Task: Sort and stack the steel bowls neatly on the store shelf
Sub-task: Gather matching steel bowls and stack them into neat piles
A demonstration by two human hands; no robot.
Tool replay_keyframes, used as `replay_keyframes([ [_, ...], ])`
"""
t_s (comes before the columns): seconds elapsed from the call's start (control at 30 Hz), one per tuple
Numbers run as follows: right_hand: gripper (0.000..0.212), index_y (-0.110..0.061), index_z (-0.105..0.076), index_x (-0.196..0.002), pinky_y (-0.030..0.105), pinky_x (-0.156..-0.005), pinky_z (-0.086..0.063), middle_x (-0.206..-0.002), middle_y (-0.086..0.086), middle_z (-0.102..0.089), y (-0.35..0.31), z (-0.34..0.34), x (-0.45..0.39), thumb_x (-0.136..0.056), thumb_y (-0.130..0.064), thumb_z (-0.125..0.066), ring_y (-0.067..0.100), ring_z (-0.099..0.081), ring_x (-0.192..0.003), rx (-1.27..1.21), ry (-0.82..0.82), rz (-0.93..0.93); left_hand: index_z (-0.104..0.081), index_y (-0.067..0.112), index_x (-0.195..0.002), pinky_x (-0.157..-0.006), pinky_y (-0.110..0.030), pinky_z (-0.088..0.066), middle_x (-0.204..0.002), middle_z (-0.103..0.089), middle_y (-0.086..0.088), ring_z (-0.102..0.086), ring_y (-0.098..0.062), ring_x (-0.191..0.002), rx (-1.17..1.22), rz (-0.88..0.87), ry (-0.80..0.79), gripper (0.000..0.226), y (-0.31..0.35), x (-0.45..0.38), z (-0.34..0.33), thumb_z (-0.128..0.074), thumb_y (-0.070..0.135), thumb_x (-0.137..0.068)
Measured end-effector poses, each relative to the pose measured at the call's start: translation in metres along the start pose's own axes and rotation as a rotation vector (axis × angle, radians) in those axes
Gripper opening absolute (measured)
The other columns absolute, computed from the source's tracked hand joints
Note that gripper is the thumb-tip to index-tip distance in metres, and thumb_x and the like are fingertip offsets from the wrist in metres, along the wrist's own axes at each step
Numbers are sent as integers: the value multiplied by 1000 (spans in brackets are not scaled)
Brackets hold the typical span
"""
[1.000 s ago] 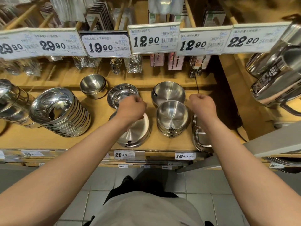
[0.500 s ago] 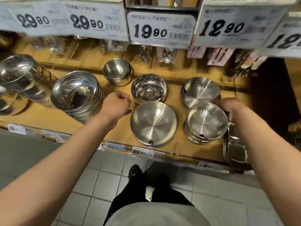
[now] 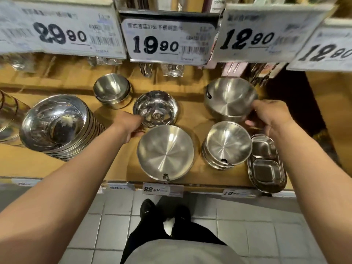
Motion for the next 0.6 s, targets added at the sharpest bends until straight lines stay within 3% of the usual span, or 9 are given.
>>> replay_keyframes([
  [0.13,6,-4,-66,-86,25,-40,-56,-67,15,-65,-11,4,14,-89,-4,-61,18,-65,-43,-29,-20,12,-55,2,-72,-28,-19,-42,-65,-58,-12,-53,-10,-26,-24,-22,5,27,2,-2,-6,-66,9,-96],
  [0.3,11,-4,-66,-80,24,-40,-54,-63,10,-67,-19,5,25,-89,-4,-61,19,-67,-45,-43,-45,22,-60,-3,-92,-33,-21,-50,-76,-63,-17,-56,-13,-29,-9,-17,-1,13,9,1,4,-61,9,-99],
  [0.4,11,-6,-65,-78,25,-40,-55,-69,11,-68,-26,3,31,-88,-2,-61,18,-69,-46,-40,-52,48,-64,-2,-106,-37,-23,-54,-82,-68,-17,-62,-16,-41,-11,-23,11,13,10,2,16,-63,8,-98],
  [0.5,9,-7,-64,-83,25,-41,-55,-80,12,-68,-32,-1,36,-89,-2,-62,16,-70,-48,-24,-55,74,-69,0,-94,-46,-23,-58,-68,-67,-13,-63,-15,-47,-16,-20,-14,10,12,5,26,-62,7,-97],
  [0.6,9,-3,-66,-101,23,-40,-54,-97,15,-69,-36,-6,39,-93,-5,-62,17,-71,-52,-16,-81,58,-63,7,-86,-49,-25,-58,-60,-67,-9,-63,-14,-45,29,-32,-3,19,16,9,31,-52,8,-101],
])
Point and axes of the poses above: each hand's wrist, its own x-axis away from the middle knuckle, its own z-axis out of the back of the hand, y = z × x, the point moved 3 cm from there along -x, towards the middle knuckle
